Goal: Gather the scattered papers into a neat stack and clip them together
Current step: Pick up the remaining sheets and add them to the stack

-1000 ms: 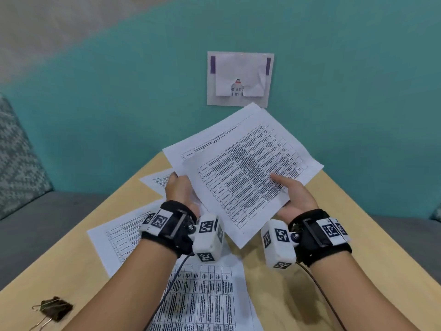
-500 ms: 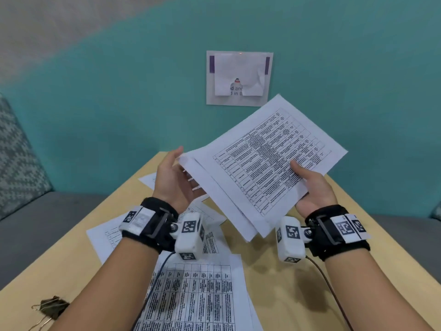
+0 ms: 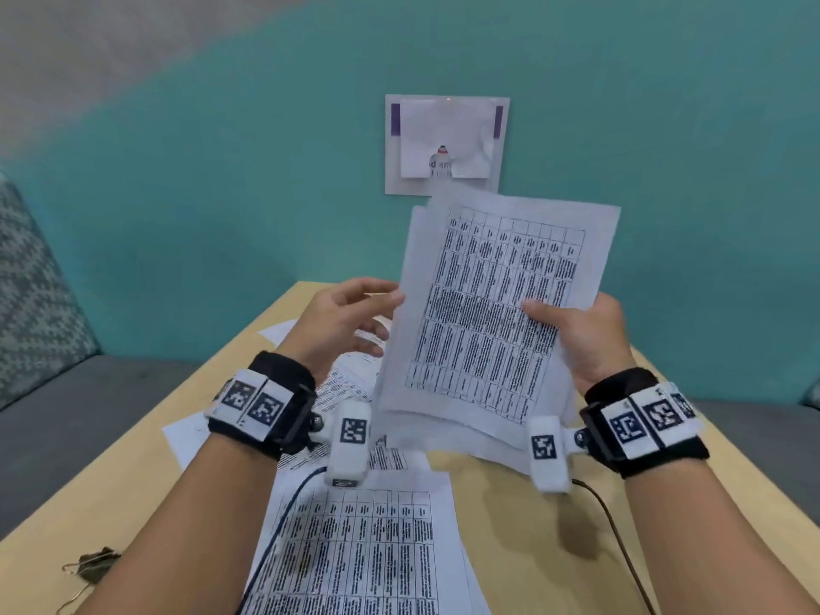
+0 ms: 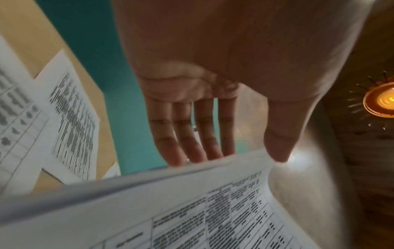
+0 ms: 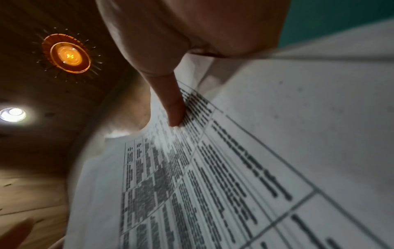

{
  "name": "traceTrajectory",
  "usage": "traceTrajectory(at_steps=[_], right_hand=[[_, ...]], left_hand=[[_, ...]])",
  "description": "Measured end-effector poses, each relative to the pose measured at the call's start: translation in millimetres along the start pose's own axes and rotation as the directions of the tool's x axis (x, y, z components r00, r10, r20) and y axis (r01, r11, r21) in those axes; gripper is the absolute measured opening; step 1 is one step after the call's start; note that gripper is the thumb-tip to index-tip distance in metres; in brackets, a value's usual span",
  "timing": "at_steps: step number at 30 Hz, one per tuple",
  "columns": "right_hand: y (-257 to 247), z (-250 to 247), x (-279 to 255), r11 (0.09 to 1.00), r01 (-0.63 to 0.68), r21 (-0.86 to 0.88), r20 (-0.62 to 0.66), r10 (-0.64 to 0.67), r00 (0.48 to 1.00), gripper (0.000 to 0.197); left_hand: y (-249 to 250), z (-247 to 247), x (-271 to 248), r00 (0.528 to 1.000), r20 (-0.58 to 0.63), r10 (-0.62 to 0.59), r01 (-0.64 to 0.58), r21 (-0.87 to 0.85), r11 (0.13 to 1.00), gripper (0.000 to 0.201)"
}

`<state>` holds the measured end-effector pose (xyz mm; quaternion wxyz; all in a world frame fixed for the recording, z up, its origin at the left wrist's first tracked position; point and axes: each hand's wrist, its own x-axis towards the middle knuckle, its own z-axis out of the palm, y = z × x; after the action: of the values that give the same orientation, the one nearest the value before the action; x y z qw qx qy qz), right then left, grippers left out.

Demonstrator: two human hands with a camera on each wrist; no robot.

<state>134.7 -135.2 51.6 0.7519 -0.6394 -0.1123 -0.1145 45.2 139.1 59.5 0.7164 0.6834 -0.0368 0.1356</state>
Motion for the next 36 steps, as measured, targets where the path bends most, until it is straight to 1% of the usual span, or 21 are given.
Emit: traceTrajectory(at_steps=[3,4,6,8,9,11,12,13,15,16,17,18,21,23,25,27,30,34,36], right_hand=[[-2.2,8.3,-3.8,0.997,0.079,-0.022,-0.002,-0.079,0.997,0.049],[-3.0,10.6,-6.0,0.995,0.100,-0.017,0.014,-0.100,0.995,0.047],[-4.5,13.4,-10.8,0.993,0.120,-0.008,0.045,-0.120,0.992,0.044],[-5.1,13.6,-15.0,0.993,0.120,0.009,0.082,-0.121,0.989,0.047],[-5.3,13.1,-16.3,0.993,0.114,0.023,0.097,-0.116,0.989,0.049],[-6.2,11.0,-17.9,0.993,0.102,0.055,0.116,-0.108,0.987,0.050],[-6.7,9.7,-18.1,0.993,0.097,0.063,0.120,-0.104,0.987,0.047],[-7.3,8.6,-18.2,0.993,0.097,0.067,0.121,-0.104,0.987,0.045],[-8.9,7.3,-18.4,0.992,0.106,0.064,0.120,-0.113,0.986,0.041],[-10.3,7.0,-18.6,0.992,0.108,0.058,0.117,-0.114,0.987,0.039],[-11.2,7.2,-18.5,0.992,0.114,0.048,0.112,-0.118,0.987,0.038],[-12.4,8.1,-18.5,0.991,0.125,0.036,0.105,-0.128,0.986,0.038],[-14.3,14.8,-19.9,0.987,0.162,-0.001,0.046,-0.162,0.986,0.039],[-15.2,20.6,-22.2,0.985,0.169,-0.015,0.010,-0.169,0.986,0.040],[-15.4,25.2,-24.5,0.987,0.159,-0.019,0.015,-0.159,0.987,0.044],[-15.1,26.6,-24.7,0.991,0.127,-0.027,0.032,-0.127,0.991,0.046],[-12.3,24.0,-22.0,0.996,0.079,-0.036,0.026,-0.078,0.997,0.046],[-2.4,20.9,-18.2,0.998,-0.012,-0.067,0.041,0.015,0.999,0.045],[2.1,20.2,-18.2,0.995,-0.047,-0.091,0.054,0.052,0.997,0.042]], left_hand=[[-3.7,4.6,2.8,0.996,-0.089,0.031,-0.027,0.046,0.999,0.070],[-6.2,4.7,4.6,0.993,-0.114,0.029,-0.022,0.057,0.998,0.077],[-9.8,4.6,6.4,0.993,-0.120,0.022,-0.012,0.079,0.997,0.079],[-12.9,5.4,7.2,0.991,-0.133,0.035,-0.020,0.112,0.994,0.079],[-14.0,5.7,7.3,0.986,-0.161,0.042,-0.023,0.116,0.993,0.083],[-15.2,6.0,5.6,0.979,-0.202,0.026,-0.010,0.081,0.997,0.094],[-15.3,6.4,4.7,0.982,-0.187,0.009,0.001,0.055,0.999,0.095],[-15.4,6.4,3.8,0.988,-0.152,0.000,0.004,0.029,1.000,0.089],[-12.1,7.0,1.3,0.996,-0.089,0.000,0.000,-0.009,1.000,0.059],[-9.9,7.9,0.8,0.996,-0.093,0.010,-0.011,-0.015,1.000,0.045],[-8.2,9.4,0.8,0.993,-0.115,0.028,-0.029,-0.013,0.999,0.037],[-6.7,11.4,0.7,0.989,-0.143,0.048,-0.048,-0.002,0.999,0.034],[-5.2,20.9,1.7,0.973,-0.204,0.112,-0.103,0.052,0.993,0.033],[-5.5,26.8,1.0,0.966,-0.222,0.130,-0.117,0.071,0.991,0.035],[-7.4,29.0,1.5,0.963,-0.238,0.130,-0.112,0.088,0.990,0.039],[-8.6,29.2,1.5,0.960,-0.251,0.125,-0.103,0.098,0.990,0.043],[-10.4,30.5,1.2,0.957,-0.271,0.105,-0.091,0.066,0.994,0.043],[-15.1,30.2,1.5,0.944,-0.317,0.091,-0.084,0.037,0.996,0.043],[-18.8,28.7,2.2,0.945,-0.317,0.076,-0.068,0.035,0.997,0.044]])
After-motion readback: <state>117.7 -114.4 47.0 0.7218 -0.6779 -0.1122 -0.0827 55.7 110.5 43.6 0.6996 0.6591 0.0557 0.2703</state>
